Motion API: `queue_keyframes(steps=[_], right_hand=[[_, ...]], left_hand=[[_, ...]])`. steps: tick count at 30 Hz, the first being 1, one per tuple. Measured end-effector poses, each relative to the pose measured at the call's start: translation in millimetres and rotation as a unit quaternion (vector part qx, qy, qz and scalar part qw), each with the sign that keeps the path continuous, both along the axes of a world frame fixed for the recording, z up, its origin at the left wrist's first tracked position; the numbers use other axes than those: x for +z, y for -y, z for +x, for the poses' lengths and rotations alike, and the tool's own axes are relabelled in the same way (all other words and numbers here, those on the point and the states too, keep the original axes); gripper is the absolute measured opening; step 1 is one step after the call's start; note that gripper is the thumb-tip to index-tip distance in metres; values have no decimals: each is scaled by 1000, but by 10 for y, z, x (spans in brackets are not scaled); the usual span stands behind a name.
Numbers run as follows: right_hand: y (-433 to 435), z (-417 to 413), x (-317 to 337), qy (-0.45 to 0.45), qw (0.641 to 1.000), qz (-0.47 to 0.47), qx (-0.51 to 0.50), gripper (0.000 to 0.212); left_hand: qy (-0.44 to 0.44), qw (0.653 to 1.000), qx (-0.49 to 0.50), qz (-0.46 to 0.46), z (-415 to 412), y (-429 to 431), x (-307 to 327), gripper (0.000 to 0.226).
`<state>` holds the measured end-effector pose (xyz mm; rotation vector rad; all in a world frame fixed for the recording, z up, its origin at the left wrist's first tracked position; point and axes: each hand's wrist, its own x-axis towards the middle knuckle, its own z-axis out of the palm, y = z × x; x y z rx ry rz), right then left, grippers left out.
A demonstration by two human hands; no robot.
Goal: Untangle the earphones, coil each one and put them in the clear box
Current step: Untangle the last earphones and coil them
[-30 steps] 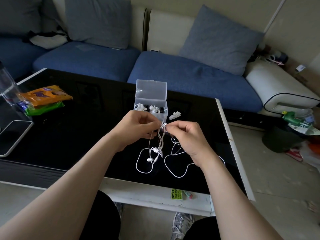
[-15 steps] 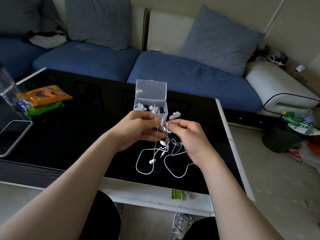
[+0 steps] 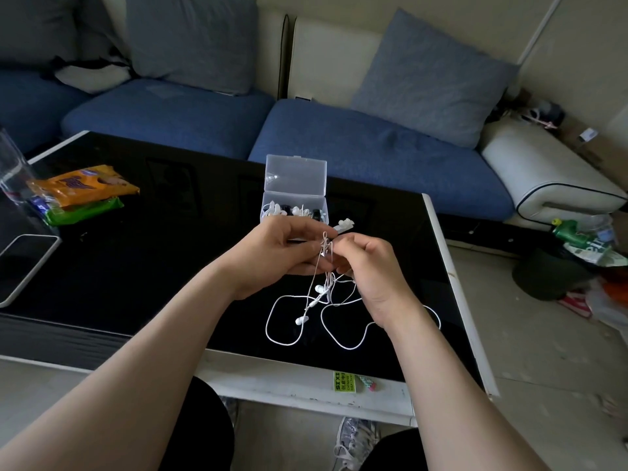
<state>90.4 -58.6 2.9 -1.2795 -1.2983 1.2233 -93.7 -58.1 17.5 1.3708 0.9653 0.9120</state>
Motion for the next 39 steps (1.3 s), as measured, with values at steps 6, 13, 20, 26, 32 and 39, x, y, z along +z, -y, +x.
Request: queue_keyframes(steps=[6, 13, 20, 26, 32, 39], right_hand=[[-17, 15, 41, -7, 1000, 6, -20, 17], [-46, 32, 71, 20, 999, 23, -19, 18], [-35, 7, 106, 6, 999, 38, -24, 22], [-19, 17, 119, 5, 999, 44, -22, 23], [-24, 20, 103, 15, 999, 49, -13, 28], [-59, 0, 57, 50, 996, 73, -30, 22]], left_hand=[[1, 999, 32, 7, 20, -16, 40, 18], [-93, 992, 41, 78, -4, -37, 61, 16], [-132, 973, 142, 128, 26, -47, 18, 41], [-118, 981, 113, 106, 53, -38, 5, 8], [-149, 976, 115, 108, 69, -56, 3, 13], [-151, 979, 112, 82, 120, -31, 56, 32]])
